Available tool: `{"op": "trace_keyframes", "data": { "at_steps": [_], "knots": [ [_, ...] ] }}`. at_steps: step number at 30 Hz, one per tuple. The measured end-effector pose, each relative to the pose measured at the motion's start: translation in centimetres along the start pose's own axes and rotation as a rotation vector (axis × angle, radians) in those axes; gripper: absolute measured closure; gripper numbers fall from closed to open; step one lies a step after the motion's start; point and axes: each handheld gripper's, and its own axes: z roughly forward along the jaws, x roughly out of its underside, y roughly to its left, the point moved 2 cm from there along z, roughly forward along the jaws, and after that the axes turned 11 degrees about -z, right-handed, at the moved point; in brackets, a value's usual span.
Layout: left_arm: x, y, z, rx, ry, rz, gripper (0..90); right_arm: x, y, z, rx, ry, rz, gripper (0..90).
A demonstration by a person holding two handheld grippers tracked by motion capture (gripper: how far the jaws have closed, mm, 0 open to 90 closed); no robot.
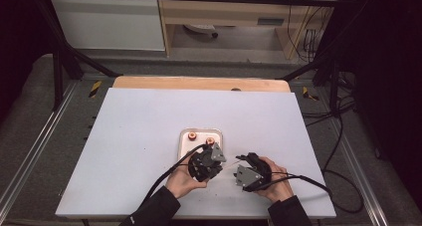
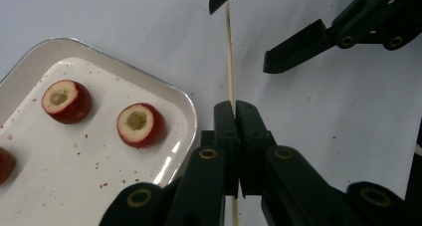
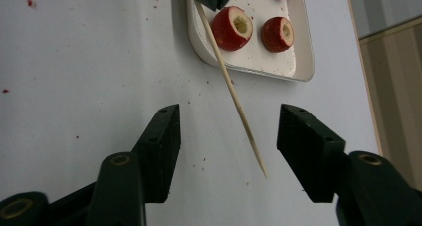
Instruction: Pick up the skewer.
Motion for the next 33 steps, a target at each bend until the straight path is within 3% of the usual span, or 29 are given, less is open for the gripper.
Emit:
{"op": "trace_keyframes", "data": {
  "at_steps": [5,6,13,14,26,33],
  "knots": [
    [-0.4,-0.5,0.5,0.02,0.019,0.013,88.6,0.0,0.3,0.1,-0.009,0.007,-0.07,52.1],
    [-0.5,-0.5,0.5,0.009,0.023,0.022,88.6,0.0,0.4,0.1,-0.013,0.01,-0.102,55.4],
    [-1.0,-1.2,1.2,0.018,0.039,0.04,88.6,0.0,0.6,0.1,-0.013,0.012,-0.145,64.8],
    [-1.0,-1.3,1.2,0.019,0.04,0.04,88.6,0.0,0.6,0.2,-0.02,0.019,-0.173,67.5],
    [-1.3,-1.7,1.7,0.03,0.061,0.058,88.6,0.1,1.0,0.2,-0.042,0.023,-0.239,79.6],
    [-1.3,-1.6,1.6,0.028,0.064,0.057,88.6,0.1,1.1,0.1,-0.03,0.035,-0.273,86.9]
  ]
}}
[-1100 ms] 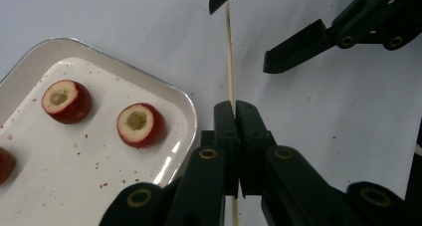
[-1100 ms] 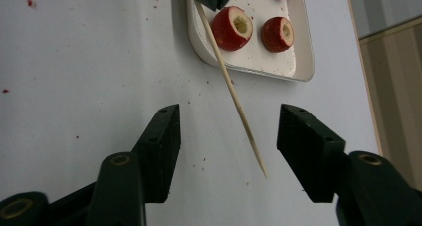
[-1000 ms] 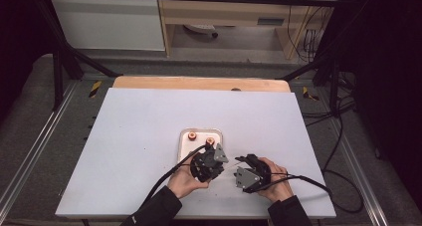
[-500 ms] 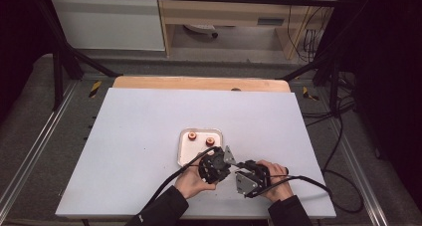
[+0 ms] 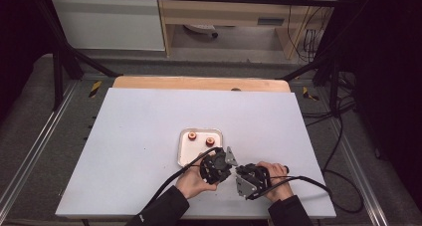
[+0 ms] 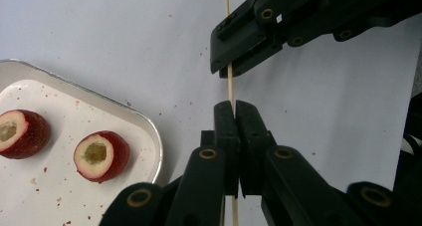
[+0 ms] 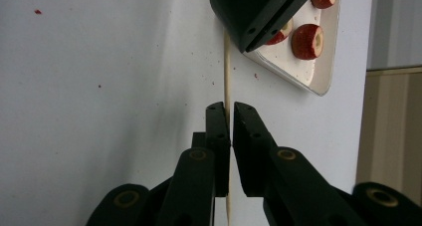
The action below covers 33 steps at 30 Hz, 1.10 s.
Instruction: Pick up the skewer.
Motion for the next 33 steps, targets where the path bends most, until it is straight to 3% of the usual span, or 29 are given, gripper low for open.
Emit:
{"op": "trace_keyframes", "data": {
  "at_steps": [11,15,20,25,33],
  "knots": [
    [0.1,0.3,-0.1,0.005,0.02,0.006,87.7,-0.2,0.1,-0.1,0.005,0.007,-0.052,88.9],
    [0.3,0.8,-0.7,-0.003,0.046,-0.002,74.8,-0.1,0.0,-0.2,0.01,0.033,-0.071,88.9],
    [0.7,1.7,-1.3,-0.01,0.1,-0.02,71.8,-0.2,-0.3,-0.1,0.017,0.056,-0.094,88.9],
    [0.9,1.9,-1.0,0.007,0.152,-0.055,73.1,-0.7,-0.9,0.1,0.025,0.08,-0.146,88.9],
    [0.7,1.9,-0.2,0.003,0.208,-0.06,82.2,-1.6,-1.6,0.3,0.028,0.104,-0.211,88.8]
  ]
}}
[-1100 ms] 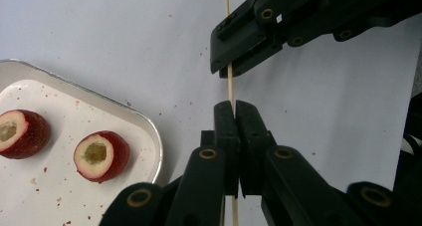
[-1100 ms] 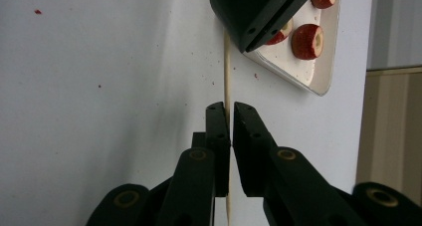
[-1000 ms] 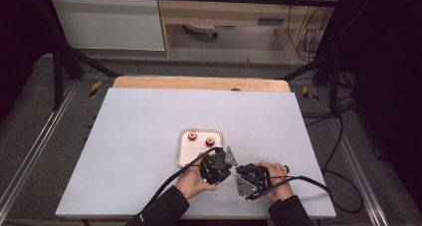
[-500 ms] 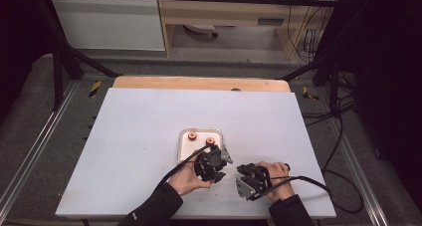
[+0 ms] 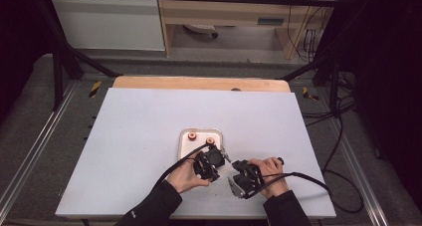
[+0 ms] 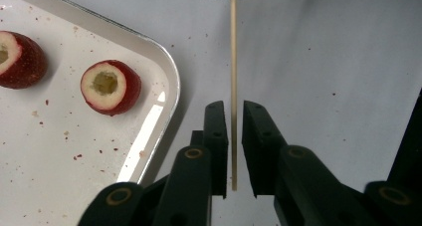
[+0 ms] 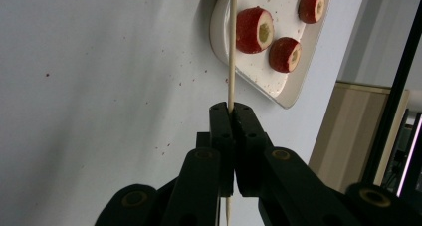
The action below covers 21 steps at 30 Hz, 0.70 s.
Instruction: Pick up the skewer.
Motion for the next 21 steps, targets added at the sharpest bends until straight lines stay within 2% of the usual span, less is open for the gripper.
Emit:
{"op": "trace_keyframes", "data": {
  "at_steps": [1,4,7,11,13,16,17,19,20,21],
  "knots": [
    [-0.03,-0.02,0.02,0.001,0.003,0.0,84.7,-0.16,-0.23,0.03,0.004,-0.004,-0.027,88.8],
    [-0.11,-0.1,0.04,-0.002,0.006,-0.007,87.3,-0.28,-0.11,-0.01,-0.003,0.011,-0.027,88.8],
    [-0.09,-0.14,0.11,-0.01,0.017,-0.014,87.8,-0.32,-0.19,-0.01,0.004,0.0,-0.042,88.8],
    [-0.11,-0.24,0.18,-0.021,0.019,-0.02,88.1,-0.38,-0.1,-0.22,0.005,0.008,-0.033,88.8],
    [-0.11,-0.29,0.2,-0.026,0.02,-0.024,88.2,-0.39,-0.22,-0.23,0.013,0.0,-0.047,88.6],
    [-0.03,-0.33,0.21,-0.027,0.01,-0.028,88.3,-0.41,-0.15,-0.28,0.013,0.001,-0.025,87.9],
    [0.04,-0.34,0.19,-0.029,0.008,-0.027,88.3,-0.36,-0.2,-0.27,0.014,-0.001,-0.015,86.7],
    [0.29,-0.3,0.22,-0.041,0.003,-0.026,88.3,0.03,-0.46,-0.31,0.001,0.004,0.108,77.4],
    [0.48,-0.23,0.21,-0.04,-0.005,-0.031,88.3,0.03,-0.46,-0.31,0.001,0.004,0.108,77.4],
    [0.71,-0.14,0.14,-0.04,-0.008,-0.03,88.4,0.26,-0.54,-0.39,-0.005,0.005,0.163,73.9]
  ]
}}
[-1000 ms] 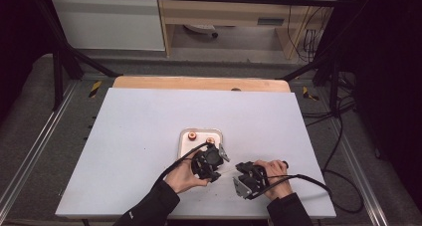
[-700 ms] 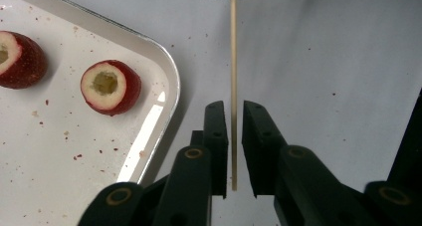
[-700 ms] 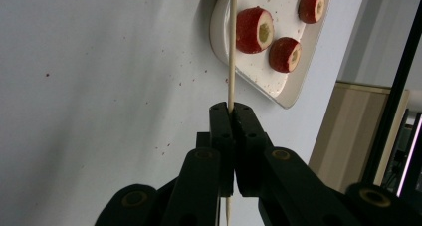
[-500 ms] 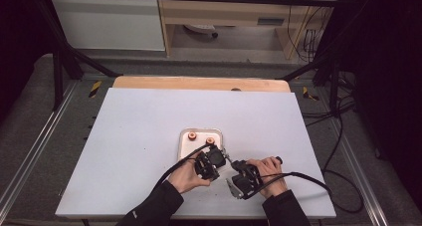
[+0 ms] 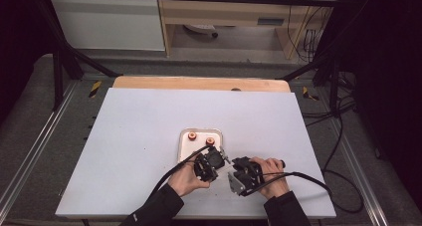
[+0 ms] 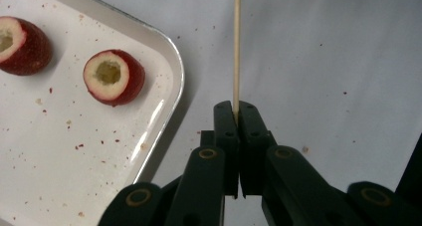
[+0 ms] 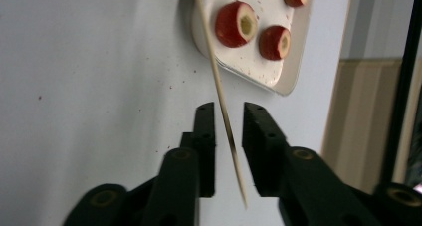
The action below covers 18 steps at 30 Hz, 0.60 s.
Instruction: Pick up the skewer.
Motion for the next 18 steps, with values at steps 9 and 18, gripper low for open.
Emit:
{"op": "trace_keyframes", "data": {
  "at_steps": [9,18],
  "knots": [
    [2.3,0.7,-0.7,0.002,-0.07,-0.015,88.3,2.7,-0.6,-0.4,0.0,-0.059,0.47,43.2],
    [3.9,1.6,-1.5,-0.011,-0.153,-0.091,88.2,5.1,-0.2,-0.2,-0.051,-0.101,0.814,26.8]
  ]
}}
